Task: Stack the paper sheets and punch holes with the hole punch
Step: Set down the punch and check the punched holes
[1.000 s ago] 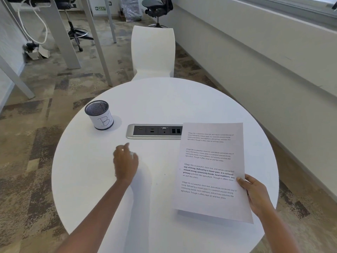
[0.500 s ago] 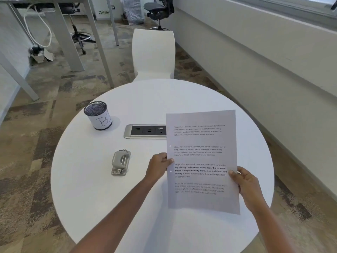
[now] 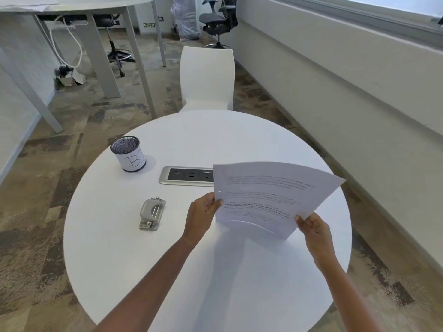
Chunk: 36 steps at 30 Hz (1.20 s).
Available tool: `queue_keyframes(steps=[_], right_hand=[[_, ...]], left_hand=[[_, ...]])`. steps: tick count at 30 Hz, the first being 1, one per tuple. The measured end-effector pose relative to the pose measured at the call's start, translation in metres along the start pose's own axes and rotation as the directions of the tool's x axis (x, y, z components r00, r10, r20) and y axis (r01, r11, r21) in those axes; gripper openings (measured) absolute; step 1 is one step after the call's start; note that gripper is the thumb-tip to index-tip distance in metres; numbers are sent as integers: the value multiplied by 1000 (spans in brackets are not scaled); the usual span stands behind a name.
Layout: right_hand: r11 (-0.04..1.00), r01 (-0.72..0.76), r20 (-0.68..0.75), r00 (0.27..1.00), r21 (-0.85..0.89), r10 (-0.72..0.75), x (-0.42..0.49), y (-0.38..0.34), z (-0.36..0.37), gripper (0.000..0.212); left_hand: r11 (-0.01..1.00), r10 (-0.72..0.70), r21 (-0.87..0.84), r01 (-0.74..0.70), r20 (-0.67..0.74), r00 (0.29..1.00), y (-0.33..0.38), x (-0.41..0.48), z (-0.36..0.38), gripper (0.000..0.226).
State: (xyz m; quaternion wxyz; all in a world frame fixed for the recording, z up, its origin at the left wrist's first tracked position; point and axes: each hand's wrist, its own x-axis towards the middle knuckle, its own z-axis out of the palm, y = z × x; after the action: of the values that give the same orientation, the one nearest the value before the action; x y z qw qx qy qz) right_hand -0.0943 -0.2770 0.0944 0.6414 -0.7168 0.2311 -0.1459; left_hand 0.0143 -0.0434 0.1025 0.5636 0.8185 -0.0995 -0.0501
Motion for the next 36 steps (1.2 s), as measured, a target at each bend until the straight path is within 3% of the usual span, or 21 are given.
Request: queue_keyframes(steps=[8, 12, 16, 23, 30, 36], right_hand=[[999, 6, -21, 1000, -43, -7, 5, 4, -10, 18], [997, -30, -49, 998, -65, 27, 12, 4, -30, 16], [988, -112, -41, 993, -103, 108, 19, 9, -50, 11], [943, -268, -84, 963, -198, 257, 33, 29, -72, 18], [889, -356, -126, 934, -287, 334, 56, 47, -81, 20], [859, -391, -163, 920, -332, 356, 66, 57, -86, 23]], left_hand=[[998, 13, 57, -10, -47, 999, 4, -12, 20, 19], [999, -3, 52, 3, 3, 1000, 11, -16, 38, 20], [992, -122, 34, 119, 72, 990, 13, -13, 58, 21], [922, -380, 8, 386, 207, 902, 6, -3, 97, 9], [850, -516, -20, 526, 171, 840, 1, 4, 127, 19], [831, -555, 41, 555, 120, 823, -1, 4, 146, 33]])
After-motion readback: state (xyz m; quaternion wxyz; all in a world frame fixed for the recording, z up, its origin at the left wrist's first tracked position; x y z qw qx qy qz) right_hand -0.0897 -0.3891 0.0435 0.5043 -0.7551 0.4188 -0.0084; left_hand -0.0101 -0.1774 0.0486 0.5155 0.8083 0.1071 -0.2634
